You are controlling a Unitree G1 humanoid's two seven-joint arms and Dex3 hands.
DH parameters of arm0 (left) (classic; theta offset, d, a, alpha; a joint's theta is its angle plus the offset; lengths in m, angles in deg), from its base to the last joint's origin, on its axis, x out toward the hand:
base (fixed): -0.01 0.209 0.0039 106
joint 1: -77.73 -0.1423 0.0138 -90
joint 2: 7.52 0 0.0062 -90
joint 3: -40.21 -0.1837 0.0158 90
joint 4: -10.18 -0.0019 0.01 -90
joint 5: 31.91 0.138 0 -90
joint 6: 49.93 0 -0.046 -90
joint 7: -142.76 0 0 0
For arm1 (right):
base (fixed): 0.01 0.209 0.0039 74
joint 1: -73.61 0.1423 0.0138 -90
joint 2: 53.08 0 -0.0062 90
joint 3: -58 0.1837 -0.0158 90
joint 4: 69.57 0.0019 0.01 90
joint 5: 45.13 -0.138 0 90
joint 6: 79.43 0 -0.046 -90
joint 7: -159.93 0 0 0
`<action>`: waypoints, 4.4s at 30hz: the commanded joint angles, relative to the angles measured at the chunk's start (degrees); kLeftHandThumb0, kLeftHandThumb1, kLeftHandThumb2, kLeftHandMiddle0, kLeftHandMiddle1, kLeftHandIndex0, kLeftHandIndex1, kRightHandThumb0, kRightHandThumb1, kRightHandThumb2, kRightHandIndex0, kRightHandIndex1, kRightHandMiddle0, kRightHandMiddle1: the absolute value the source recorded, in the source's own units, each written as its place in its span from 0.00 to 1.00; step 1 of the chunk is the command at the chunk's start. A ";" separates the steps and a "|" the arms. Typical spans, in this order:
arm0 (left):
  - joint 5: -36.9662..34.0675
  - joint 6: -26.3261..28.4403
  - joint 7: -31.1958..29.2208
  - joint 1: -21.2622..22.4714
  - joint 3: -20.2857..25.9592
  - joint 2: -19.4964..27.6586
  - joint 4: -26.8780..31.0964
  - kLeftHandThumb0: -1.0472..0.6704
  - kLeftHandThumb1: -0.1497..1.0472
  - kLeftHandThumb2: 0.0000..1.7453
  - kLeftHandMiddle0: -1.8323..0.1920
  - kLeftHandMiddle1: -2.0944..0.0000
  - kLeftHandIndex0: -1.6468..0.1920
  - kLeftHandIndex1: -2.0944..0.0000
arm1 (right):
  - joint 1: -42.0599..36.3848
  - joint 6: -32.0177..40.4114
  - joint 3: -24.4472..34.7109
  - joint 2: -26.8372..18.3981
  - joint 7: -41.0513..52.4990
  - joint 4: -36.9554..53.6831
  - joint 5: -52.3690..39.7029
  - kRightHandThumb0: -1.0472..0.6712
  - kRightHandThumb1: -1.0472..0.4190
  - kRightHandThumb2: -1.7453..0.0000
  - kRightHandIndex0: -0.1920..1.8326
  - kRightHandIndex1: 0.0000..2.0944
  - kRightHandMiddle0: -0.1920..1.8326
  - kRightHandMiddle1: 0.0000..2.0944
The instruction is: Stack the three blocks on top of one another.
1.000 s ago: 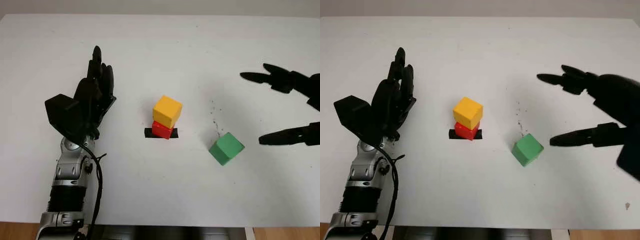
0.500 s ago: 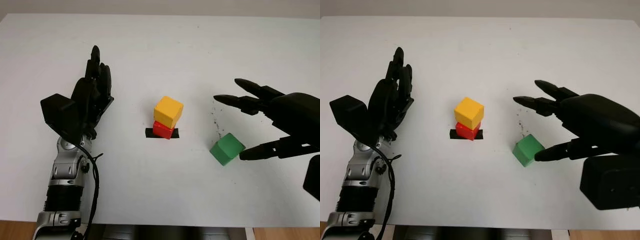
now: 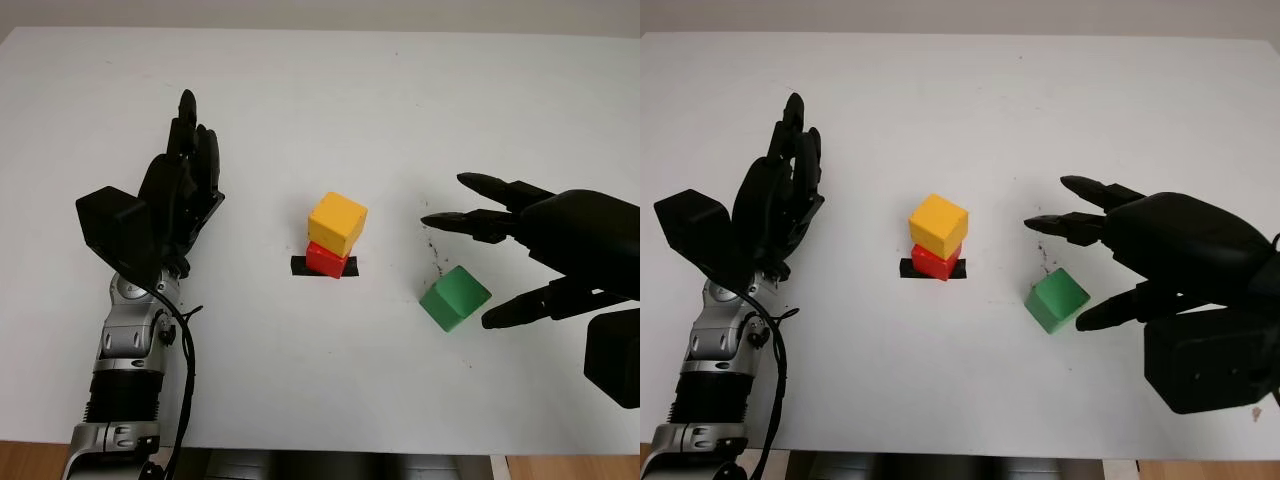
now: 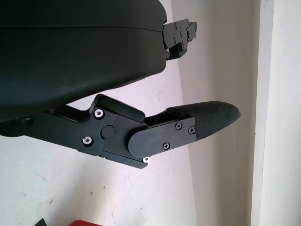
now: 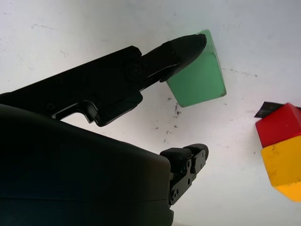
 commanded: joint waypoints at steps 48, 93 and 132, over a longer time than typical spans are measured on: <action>0.08 0.72 -0.74 1.10 0.12 1.65 -0.04 0.17 1.00 0.38 1.00 0.97 1.00 0.98 | -0.39 -18.11 -5.10 1.73 -16.49 -10.19 7.38 0.37 0.10 0.97 0.28 0.05 0.37 0.60; 0.79 0.39 0.76 0.77 -0.34 0.74 0.37 0.18 1.00 0.38 0.99 0.97 0.99 0.98 | 47.15 11.46 -17.51 9.01 6.05 -24.93 -10.26 0.37 0.12 0.97 0.28 0.02 0.37 0.66; 1.35 0.85 1.80 0.07 -0.28 0.40 1.70 0.16 1.00 0.37 0.98 0.97 0.99 0.98 | 66.03 7.35 -26.67 19.56 21.84 -45.67 -8.85 0.32 0.09 0.97 0.30 0.03 0.36 0.71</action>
